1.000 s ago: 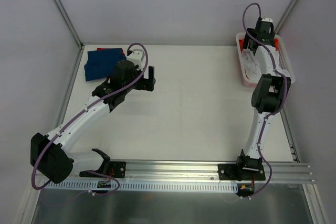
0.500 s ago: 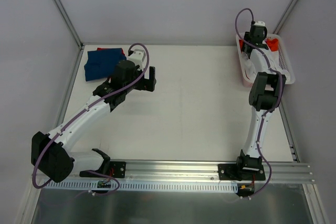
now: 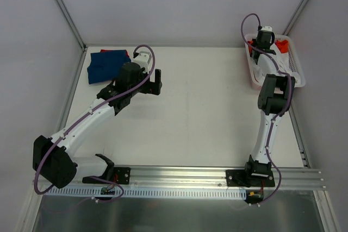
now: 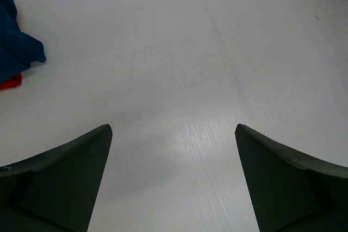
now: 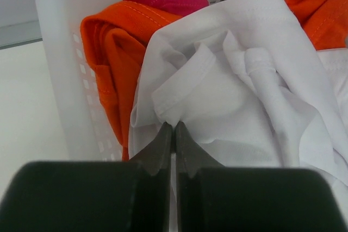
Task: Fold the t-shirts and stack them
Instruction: Grab the tshirt from the pile, then move the tshirt to the center of the board
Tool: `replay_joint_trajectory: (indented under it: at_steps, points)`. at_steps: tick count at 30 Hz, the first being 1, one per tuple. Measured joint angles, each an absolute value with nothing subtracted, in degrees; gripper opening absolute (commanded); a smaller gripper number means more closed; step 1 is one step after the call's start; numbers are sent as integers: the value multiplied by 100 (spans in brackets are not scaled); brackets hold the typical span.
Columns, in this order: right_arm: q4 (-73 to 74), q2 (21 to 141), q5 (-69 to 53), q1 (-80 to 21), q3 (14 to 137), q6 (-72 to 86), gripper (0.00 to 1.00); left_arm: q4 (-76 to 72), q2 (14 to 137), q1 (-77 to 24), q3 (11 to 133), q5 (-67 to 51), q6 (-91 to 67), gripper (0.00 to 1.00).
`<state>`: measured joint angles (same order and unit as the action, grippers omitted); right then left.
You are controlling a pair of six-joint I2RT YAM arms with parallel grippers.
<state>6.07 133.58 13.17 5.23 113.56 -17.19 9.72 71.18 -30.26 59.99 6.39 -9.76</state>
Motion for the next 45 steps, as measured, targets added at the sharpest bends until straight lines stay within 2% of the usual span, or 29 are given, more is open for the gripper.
replay_joint_trajectory:
  at_steps: [7, 13, 21, 34, 39, 45]
  points:
    - [489, 13170, 1275, 502, 10973, -1695, 0, 972, 7140, -3026, 5999, 574, -976, 99]
    - [513, 12387, 1284, 292, 10508, -1747, 0, 972, 7140, -3026, 5999, 475, -976, 99]
    - [565, 10353, 1354, -493, 10127, -1981, 0, 972, 7140, -3026, 5999, 403, -980, 99]
    - [548, 6788, 1398, -2488, 9496, -2622, 0, 972, 7199, -3026, 5999, 294, -985, 99]
    - [-71, 5269, 1085, -2630, 8774, -2451, 0, 972, 7201, -3026, 5999, 193, -987, 99]
    - [-663, 4344, 768, -2630, 8538, -2106, 0, 969, 7266, -3028, 5999, 145, -989, 99]
